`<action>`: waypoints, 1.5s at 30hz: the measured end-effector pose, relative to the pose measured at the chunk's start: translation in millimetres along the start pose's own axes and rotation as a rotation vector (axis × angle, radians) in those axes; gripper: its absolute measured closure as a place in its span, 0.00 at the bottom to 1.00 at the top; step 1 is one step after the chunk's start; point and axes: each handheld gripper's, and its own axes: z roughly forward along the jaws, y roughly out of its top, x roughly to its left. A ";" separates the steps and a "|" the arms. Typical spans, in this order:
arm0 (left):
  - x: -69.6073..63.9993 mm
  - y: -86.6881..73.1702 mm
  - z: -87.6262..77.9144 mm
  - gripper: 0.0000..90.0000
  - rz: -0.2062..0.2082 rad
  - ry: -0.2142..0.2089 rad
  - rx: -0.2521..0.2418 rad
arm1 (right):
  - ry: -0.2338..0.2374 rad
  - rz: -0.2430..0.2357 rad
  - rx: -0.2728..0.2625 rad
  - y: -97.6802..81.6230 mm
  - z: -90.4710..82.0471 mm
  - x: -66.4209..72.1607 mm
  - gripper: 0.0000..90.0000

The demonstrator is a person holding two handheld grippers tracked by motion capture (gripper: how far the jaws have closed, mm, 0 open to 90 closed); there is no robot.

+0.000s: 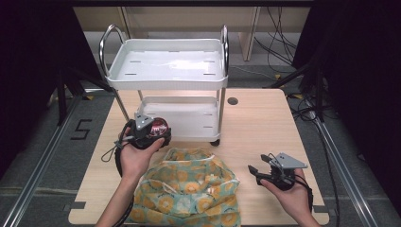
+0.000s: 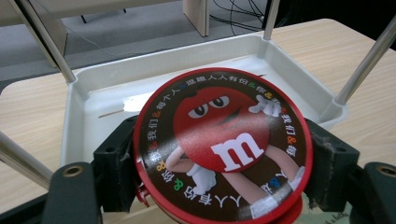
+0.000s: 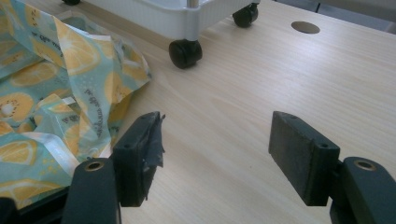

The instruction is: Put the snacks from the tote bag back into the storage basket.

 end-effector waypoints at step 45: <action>17.3 3.1 13.5 0.28 -0.018 0.050 -0.019 | -0.013 -0.004 0.001 -0.3 -0.6 -0.3 0.39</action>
